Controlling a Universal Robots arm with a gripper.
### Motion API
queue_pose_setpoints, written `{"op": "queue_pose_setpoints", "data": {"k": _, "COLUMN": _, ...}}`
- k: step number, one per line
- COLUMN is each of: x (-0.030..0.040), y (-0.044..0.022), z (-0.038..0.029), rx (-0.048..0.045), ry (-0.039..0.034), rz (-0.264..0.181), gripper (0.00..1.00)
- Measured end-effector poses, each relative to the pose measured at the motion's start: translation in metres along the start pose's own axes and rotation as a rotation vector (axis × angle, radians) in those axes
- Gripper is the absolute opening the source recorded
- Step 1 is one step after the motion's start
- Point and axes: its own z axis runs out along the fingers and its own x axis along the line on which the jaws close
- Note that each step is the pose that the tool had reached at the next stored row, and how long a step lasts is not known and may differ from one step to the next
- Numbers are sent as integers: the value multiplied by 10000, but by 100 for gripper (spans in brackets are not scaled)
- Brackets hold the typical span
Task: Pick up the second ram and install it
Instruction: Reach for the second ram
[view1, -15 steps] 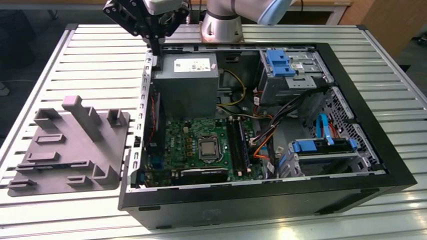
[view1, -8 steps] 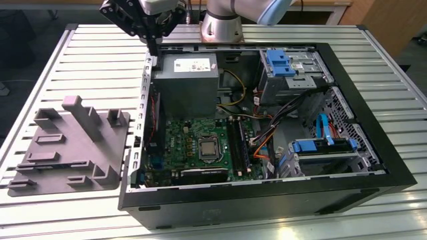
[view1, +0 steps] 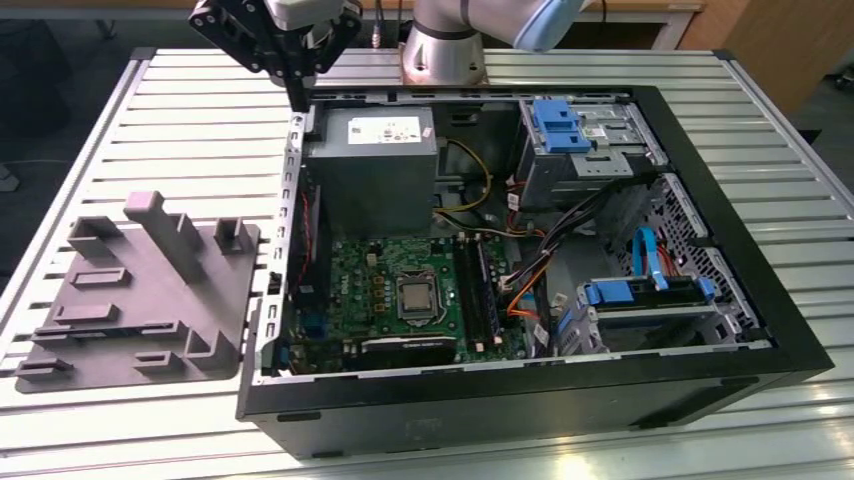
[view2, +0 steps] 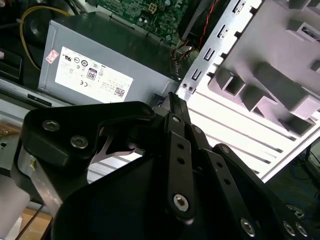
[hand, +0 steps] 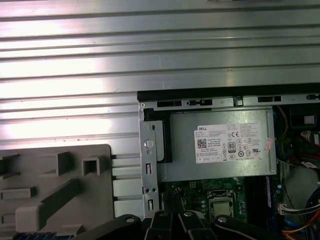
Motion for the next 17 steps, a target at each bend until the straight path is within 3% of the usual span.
{"op": "queue_pose_setpoints", "data": {"k": 17, "x": 92, "y": -7, "z": -3, "rx": 0, "ry": 0, "rz": 0, "gripper": 11}}
